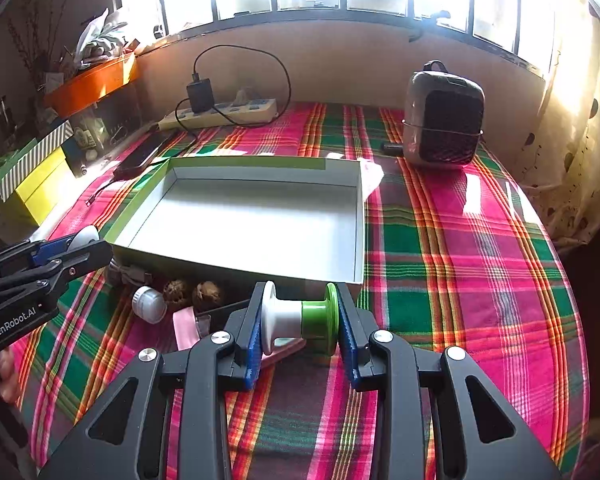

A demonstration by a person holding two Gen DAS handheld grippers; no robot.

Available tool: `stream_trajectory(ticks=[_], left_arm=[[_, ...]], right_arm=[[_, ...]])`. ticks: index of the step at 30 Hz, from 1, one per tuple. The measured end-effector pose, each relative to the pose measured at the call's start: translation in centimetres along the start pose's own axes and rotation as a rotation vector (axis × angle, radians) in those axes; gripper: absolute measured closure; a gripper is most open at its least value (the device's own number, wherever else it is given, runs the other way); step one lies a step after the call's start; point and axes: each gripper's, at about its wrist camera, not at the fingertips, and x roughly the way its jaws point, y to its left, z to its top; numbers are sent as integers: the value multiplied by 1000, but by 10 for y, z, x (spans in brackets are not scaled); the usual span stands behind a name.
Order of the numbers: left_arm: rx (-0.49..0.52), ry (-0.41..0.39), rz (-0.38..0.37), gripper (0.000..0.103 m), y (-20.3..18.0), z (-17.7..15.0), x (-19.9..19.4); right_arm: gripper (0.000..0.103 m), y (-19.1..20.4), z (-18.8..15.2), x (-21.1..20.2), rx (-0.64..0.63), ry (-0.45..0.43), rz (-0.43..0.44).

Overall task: Organize objects
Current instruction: 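Close left tool on the black puck while right tool closes on the spool, then lift and carry the puck and spool over the green-rimmed box with both tools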

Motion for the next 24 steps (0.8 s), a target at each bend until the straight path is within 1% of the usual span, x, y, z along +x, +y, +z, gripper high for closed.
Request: stream_trajectory(ticks=[2, 9, 10, 12, 18, 24], left_arm=[[3, 7, -12, 72, 0, 5, 5], [3, 17, -12, 73, 3, 22, 26], [1, 19, -8, 74, 4, 25, 30], [1, 29, -11, 85, 5, 31, 37], [10, 47, -5, 85, 7, 42, 58], [0, 58, -15, 85, 11, 45, 66]], right_arm=[[70, 1, 7, 3, -5, -2, 11], [70, 1, 32, 26, -9, 15, 38], [70, 1, 36, 29, -9, 14, 42], [70, 1, 44, 37, -9, 19, 46], [70, 1, 60, 61, -11, 38, 48], [70, -3, 68, 74, -2, 50, 56]])
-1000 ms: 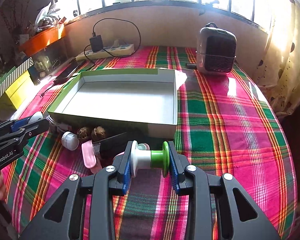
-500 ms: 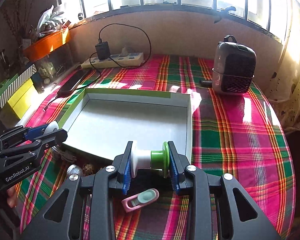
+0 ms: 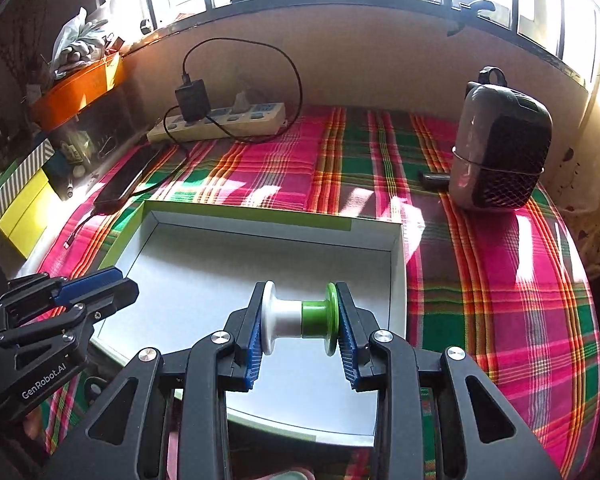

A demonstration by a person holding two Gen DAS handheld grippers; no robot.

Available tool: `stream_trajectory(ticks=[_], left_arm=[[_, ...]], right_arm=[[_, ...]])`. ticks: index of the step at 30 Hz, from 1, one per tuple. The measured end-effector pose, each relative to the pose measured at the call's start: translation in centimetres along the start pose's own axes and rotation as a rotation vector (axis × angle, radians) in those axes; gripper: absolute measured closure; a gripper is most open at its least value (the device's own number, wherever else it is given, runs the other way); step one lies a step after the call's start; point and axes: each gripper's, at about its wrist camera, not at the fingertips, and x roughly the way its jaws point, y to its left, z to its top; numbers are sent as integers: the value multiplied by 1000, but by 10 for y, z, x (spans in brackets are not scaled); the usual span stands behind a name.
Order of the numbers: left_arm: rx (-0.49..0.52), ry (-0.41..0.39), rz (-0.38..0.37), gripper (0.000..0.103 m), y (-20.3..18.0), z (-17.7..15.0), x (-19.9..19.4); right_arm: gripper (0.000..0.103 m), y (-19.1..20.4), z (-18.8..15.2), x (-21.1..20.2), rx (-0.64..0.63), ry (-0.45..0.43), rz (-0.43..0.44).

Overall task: Organize objects
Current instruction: 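Lift and carry the puck and spool over the green-rimmed box with both tools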

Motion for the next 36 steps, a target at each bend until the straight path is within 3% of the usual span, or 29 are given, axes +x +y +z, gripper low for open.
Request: stream_trajectory(ticks=[8, 12, 17, 23, 27, 36], left_arm=[[-34, -22, -24, 84, 15, -18, -23], [-74, -30, -32, 76, 24, -40, -43], [-115, -16, -114, 71, 28, -59, -57], [-84, 30, -159, 69, 12, -73, -49], [-79, 69, -121, 69, 5, -79, -37], [-117, 94, -121, 70, 10, -80, -26]], right_arm=[[70, 1, -5, -3, 0, -3, 5], [70, 6, -12, -10, -17, -4, 9], [70, 11, -20, -16, -19, -3, 19], [70, 15, -26, -23, -19, -12, 24], [70, 17, -29, -25, -28, -7, 28], [70, 16, -31, -29, -25, -14, 29]])
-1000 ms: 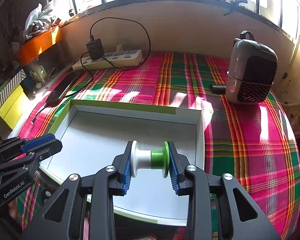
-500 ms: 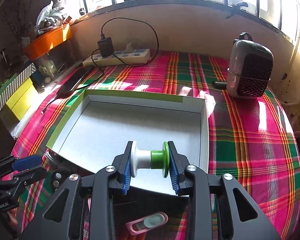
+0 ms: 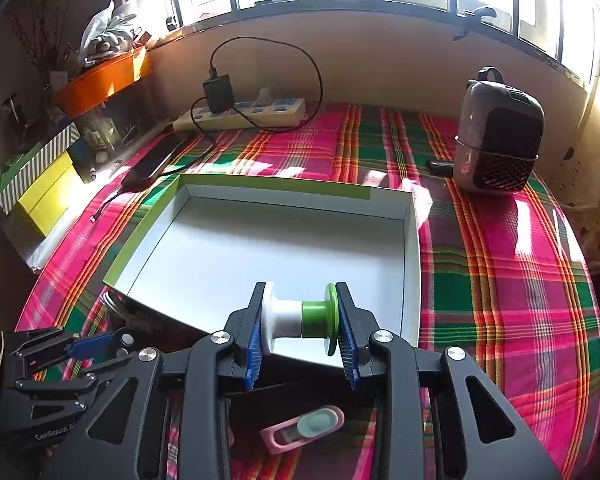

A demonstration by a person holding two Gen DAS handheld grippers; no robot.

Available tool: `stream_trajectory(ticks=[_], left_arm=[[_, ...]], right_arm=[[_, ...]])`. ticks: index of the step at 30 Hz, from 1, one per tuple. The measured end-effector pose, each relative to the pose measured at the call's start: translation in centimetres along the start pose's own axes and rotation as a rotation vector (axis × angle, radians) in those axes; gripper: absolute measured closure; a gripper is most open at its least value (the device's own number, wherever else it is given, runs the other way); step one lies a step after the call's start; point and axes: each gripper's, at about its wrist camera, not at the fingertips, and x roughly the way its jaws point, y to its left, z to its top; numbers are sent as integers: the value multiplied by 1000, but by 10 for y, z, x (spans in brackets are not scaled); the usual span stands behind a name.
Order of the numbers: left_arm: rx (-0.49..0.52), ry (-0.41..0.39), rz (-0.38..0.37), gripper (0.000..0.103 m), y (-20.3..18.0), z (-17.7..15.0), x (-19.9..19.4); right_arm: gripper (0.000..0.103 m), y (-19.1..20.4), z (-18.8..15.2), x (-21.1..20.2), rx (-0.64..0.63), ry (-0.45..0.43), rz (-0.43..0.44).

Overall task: Organize objects
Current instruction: 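Lift and carry the puck and spool over the green-rimmed box with both tools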

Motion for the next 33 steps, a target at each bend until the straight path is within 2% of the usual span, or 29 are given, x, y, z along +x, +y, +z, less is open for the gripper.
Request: stream_trajectory(ticks=[2, 5, 11, 17, 25, 33], left_arm=[[9, 2, 5, 70, -1, 0, 0], [8, 2, 0, 78, -2, 0, 0], [25, -20, 33, 79, -3, 2, -8], [40, -62, 15, 79, -8, 8, -28], [87, -100, 10, 79, -18, 40, -34], [87, -74, 18, 79, -17, 77, 0]], right_arm=[[70, 0, 0, 0, 0, 1, -1], [70, 1, -1, 0, 1, 1, -1], [70, 2, -4, 0, 1, 6, -1], [70, 1, -5, -4, 2, -7, 6], [70, -4, 5, -7, -5, -19, -9], [70, -12, 27, 10, -6, -9, -21]])
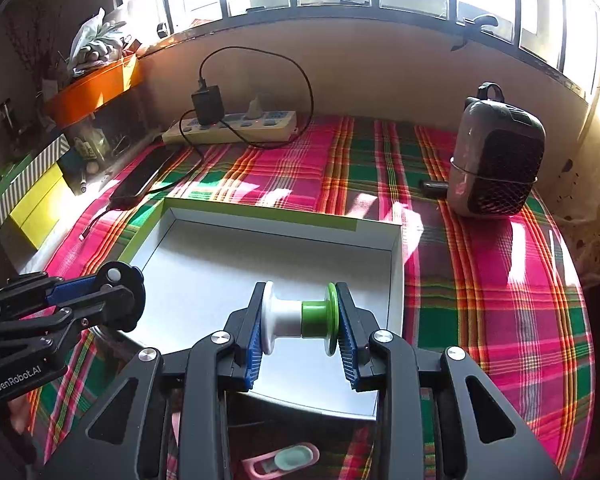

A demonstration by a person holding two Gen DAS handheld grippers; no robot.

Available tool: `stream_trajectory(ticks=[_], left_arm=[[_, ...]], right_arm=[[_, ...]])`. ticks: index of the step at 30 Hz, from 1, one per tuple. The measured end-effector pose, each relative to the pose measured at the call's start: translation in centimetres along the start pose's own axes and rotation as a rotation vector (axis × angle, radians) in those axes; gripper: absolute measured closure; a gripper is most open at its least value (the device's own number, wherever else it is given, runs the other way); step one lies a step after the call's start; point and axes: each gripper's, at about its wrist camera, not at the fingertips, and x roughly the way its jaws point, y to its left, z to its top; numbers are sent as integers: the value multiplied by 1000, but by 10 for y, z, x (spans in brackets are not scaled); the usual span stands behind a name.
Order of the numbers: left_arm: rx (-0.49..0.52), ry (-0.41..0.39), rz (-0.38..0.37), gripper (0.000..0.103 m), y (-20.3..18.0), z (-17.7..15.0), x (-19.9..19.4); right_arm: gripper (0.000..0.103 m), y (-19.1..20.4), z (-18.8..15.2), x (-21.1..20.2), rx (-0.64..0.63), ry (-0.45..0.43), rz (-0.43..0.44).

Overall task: Organize objects
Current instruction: 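Lift and carry the puck and spool over the green-rimmed box with both tools, then lower puck and spool into the box and open both tools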

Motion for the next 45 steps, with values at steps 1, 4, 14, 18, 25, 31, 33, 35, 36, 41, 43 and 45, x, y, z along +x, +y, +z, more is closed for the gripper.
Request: stream_trajectory(ticks=[1, 4, 14, 18, 25, 31, 33, 35, 36, 41, 43, 45], left_arm=[[4, 9, 9, 79, 0, 4, 6], [8, 12, 34, 79, 2, 15, 20], [46, 49, 74, 79, -1, 38, 62], [58, 64, 86, 79, -3, 41, 72], [64, 76, 103, 79, -3, 40, 81], [67, 78, 103, 77, -3, 40, 82], [64, 79, 103, 76, -2, 40, 84], [56, 77, 101, 75, -2, 39, 84], [57, 77, 101, 75, -1, 39, 84], [51, 77, 100, 73, -2, 38, 84], [49, 75, 101, 73, -3, 38, 84], [48, 73, 105, 73, -4, 38, 83]], right_arm=[[70, -1, 3, 4, -3, 2, -5], [70, -3, 10, 17, -6, 16, -14], [70, -2, 22, 59, -20, 75, -23], [70, -4, 24, 67, -20, 86, -30], [70, -7, 23, 78, -25, 110, -42], [70, -7, 21, 84, -21, 129, -48], [70, -7, 20, 84, -21, 127, -53], [70, -6, 21, 84, -22, 127, -56], [70, -6, 21, 84, -23, 127, -57], [68, -7, 20, 84, -19, 125, -60], [59, -7, 20, 83, -17, 121, -63], [55, -8, 20, 83, -4, 119, -65]])
